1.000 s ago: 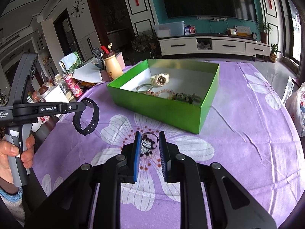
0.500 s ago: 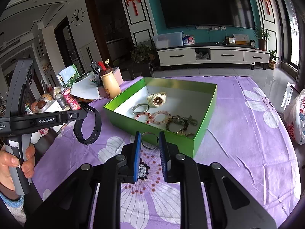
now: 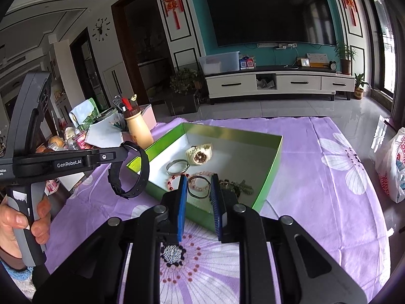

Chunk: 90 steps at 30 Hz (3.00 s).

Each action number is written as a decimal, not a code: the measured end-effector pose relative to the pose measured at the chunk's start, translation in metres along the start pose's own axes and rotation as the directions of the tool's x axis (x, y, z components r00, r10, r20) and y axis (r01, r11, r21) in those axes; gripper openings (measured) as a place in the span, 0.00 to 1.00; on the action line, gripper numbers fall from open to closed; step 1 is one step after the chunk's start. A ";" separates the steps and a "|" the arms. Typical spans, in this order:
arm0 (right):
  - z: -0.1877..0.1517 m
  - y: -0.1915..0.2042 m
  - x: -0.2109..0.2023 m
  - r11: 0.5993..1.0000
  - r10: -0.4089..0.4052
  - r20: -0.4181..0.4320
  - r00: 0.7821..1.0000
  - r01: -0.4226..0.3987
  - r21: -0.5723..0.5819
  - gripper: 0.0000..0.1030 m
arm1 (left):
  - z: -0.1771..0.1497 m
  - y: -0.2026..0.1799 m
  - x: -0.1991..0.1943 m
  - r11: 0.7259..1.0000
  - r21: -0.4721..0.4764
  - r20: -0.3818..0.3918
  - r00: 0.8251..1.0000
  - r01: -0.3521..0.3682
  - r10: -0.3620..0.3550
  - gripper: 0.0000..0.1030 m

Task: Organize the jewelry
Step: 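Carry the black watch and small ring over the green box with both tools, then lower the black watch and small ring into the box and open both tools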

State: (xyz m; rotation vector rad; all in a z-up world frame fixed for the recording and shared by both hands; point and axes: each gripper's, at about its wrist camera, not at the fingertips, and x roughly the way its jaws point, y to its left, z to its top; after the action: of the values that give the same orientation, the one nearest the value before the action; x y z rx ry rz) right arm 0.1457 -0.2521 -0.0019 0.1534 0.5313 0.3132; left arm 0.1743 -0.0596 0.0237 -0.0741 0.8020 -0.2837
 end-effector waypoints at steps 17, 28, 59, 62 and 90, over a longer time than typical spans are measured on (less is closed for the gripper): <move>0.033 -0.033 0.064 0.997 -0.030 -0.056 0.998 0.033 0.066 0.18 | 0.044 0.001 0.079 0.998 -0.036 -0.075 0.996 -0.056 0.053 0.05; 0.034 -0.047 0.099 0.995 -0.055 -0.107 0.993 0.063 0.078 0.18 | 0.040 -0.012 0.125 0.997 0.015 -0.136 0.987 -0.080 0.081 0.05; 0.028 -0.053 0.162 0.992 -0.084 -0.272 0.959 0.106 0.068 0.18 | 0.037 -0.026 0.174 0.988 0.101 -0.196 0.971 -0.118 0.136 0.06; 0.028 -0.053 0.163 0.992 -0.084 -0.274 0.958 0.106 0.066 0.18 | 0.036 -0.027 0.175 0.986 0.110 -0.196 0.970 -0.122 0.141 0.06; 0.026 -0.048 0.174 0.993 -0.104 -0.317 0.943 0.117 0.024 0.18 | 0.035 -0.025 0.180 0.982 0.129 -0.203 0.966 -0.137 0.161 0.06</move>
State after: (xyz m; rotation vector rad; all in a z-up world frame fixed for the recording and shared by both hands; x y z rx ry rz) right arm 0.3130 -0.2417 -0.0731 0.1141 0.8619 0.2173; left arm 0.3127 -0.1350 -0.0730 0.1256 0.9976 -0.1958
